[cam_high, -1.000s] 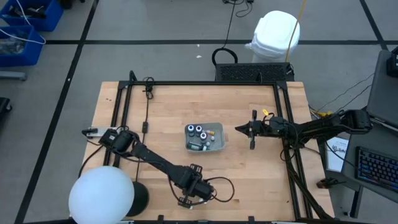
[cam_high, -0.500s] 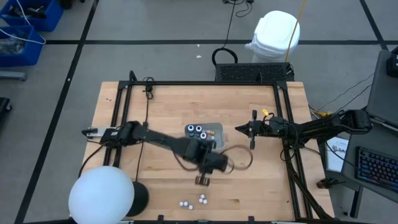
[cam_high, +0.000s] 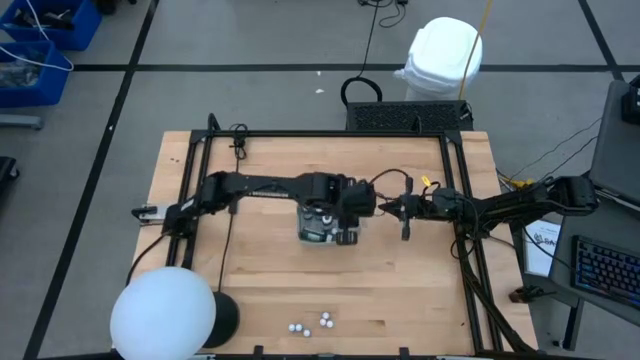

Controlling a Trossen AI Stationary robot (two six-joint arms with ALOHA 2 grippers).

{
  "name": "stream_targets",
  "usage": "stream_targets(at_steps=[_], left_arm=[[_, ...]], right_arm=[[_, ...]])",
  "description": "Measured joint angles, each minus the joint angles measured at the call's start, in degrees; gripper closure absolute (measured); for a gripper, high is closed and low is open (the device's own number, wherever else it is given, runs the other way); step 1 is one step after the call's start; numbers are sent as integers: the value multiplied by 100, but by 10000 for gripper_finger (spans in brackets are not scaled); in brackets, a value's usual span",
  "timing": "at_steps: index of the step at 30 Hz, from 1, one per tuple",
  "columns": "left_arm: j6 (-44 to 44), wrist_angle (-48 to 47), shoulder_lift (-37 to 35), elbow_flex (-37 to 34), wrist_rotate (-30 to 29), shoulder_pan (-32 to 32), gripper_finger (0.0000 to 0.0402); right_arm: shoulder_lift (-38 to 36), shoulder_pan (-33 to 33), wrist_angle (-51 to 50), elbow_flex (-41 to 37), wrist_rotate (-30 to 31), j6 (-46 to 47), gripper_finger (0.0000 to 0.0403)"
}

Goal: Pick & Place food coloring
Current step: Put the small purple food coloring bottle into the gray bin

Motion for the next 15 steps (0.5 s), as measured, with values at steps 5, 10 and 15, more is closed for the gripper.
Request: stream_targets(at_steps=[5,10,15], left_arm=[[150,174,2,-305,300,223,330],[204,362,2,-567,283,302,330],[211,742,6,-854,449,291,330]], right_arm=[[0,0,-17,0,0,-138,403],[0,0,-12,0,0,-230,403],[0,-4,52,0,2,-247,403]])
